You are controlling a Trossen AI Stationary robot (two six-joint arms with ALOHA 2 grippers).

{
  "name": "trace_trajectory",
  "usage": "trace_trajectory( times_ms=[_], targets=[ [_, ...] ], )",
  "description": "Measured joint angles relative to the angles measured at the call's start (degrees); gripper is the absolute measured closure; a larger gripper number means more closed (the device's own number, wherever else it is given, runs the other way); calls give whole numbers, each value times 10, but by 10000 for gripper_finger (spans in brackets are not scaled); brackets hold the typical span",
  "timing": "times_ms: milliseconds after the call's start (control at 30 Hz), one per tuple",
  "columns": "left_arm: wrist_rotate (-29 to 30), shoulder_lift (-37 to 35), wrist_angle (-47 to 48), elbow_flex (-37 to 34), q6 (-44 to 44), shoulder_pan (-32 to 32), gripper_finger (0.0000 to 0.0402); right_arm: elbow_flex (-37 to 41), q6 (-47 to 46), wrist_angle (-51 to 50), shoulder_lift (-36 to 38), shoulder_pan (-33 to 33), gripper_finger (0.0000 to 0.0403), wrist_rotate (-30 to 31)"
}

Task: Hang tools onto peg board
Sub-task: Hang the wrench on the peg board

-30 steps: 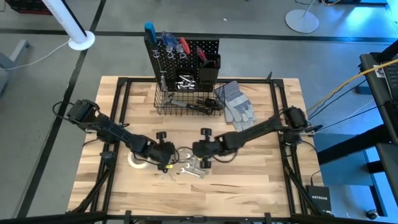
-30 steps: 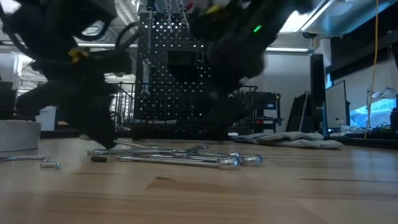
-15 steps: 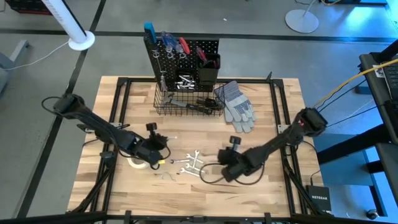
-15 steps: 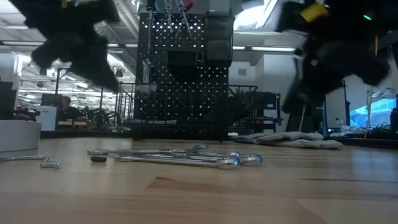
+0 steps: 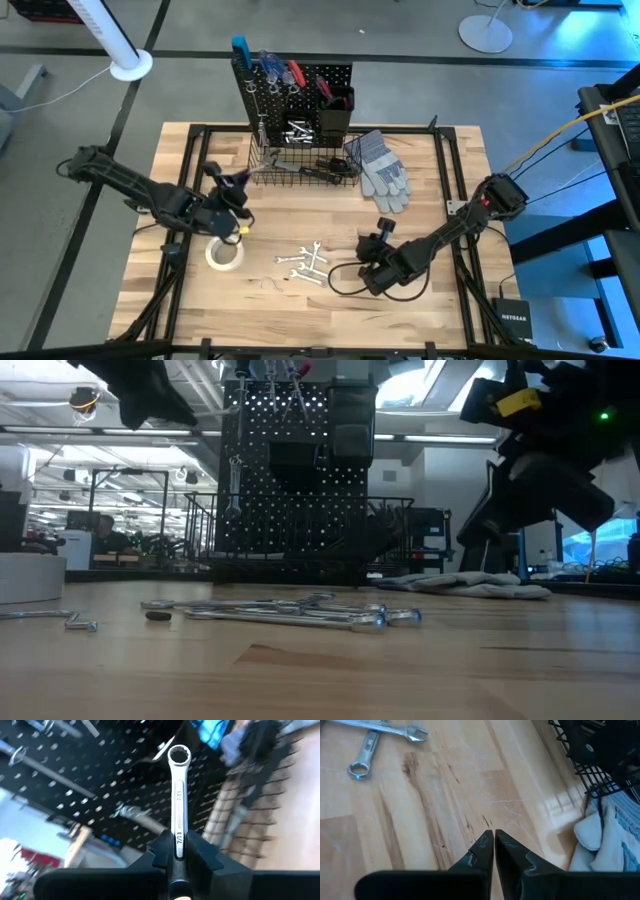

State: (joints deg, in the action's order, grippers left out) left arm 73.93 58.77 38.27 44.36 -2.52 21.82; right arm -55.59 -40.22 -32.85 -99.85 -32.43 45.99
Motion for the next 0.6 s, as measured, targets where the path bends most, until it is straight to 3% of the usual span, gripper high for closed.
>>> trace_trajectory(
  times_ms=[200, 600],
  targets=[
    [0, -6, 39, -2, -6, -60, 372, 0, 0, 0, 0, 3, 379, 1],
    [-3, -5, 30, -31, -30, -134, 374, 0, 1, 0, 0, 3, 379, 1]
  ],
)
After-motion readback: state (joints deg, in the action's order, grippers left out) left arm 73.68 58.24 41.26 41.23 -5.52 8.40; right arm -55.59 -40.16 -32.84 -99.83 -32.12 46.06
